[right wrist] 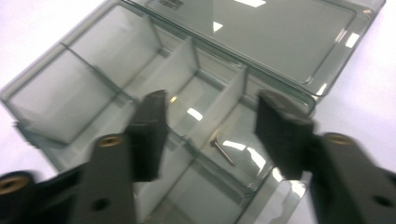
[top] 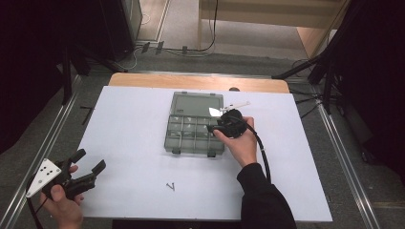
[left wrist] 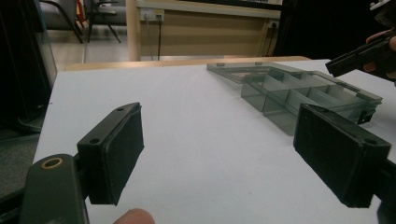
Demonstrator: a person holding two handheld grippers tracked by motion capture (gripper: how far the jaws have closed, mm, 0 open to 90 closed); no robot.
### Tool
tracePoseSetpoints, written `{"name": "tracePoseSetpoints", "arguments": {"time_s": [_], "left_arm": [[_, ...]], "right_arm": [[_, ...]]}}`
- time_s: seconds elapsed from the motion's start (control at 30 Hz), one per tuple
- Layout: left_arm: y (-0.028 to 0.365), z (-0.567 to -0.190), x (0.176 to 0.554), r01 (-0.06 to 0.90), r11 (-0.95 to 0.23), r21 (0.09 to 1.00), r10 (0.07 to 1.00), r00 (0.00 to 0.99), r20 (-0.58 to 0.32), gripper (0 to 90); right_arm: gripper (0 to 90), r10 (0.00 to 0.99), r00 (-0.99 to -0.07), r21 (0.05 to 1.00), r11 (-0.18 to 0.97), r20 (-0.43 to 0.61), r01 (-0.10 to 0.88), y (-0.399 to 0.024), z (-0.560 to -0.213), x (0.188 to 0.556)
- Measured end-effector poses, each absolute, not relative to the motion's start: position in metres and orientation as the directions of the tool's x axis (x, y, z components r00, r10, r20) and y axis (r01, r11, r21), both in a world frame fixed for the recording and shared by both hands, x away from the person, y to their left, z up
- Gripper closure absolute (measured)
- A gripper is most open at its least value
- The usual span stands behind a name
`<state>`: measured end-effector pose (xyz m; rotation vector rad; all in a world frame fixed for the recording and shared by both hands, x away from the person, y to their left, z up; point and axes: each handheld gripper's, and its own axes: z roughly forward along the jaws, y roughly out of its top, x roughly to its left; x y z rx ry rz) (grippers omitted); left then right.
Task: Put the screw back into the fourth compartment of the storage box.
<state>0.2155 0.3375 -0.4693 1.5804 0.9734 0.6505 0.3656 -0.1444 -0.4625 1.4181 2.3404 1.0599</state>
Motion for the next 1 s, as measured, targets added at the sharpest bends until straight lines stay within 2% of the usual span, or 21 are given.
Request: {"name": "tracePoseSetpoints", "arguments": {"time_s": [0.2,0.4,1.0], "left_arm": [[0.337,-0.469,0.215,0.245,-0.047,0.968,0.855,0.51,-0.088,16.4],[0.336,-0.469,0.215,0.246,-0.045,0.968,0.855,0.511,-0.09,16.4],[0.334,-0.47,0.215,0.246,-0.057,0.968,0.853,0.516,-0.08,16.4]], "right_arm": [[18.3,0.817,-0.542,0.687,0.279,0.198,0.671,-0.138,-0.451,0.354],[2.1,0.805,-0.562,0.688,0.3,0.189,0.661,-0.129,-0.445,0.342],[0.0,0.762,-0.617,0.695,0.335,0.198,0.637,-0.098,-0.446,0.295]]}}
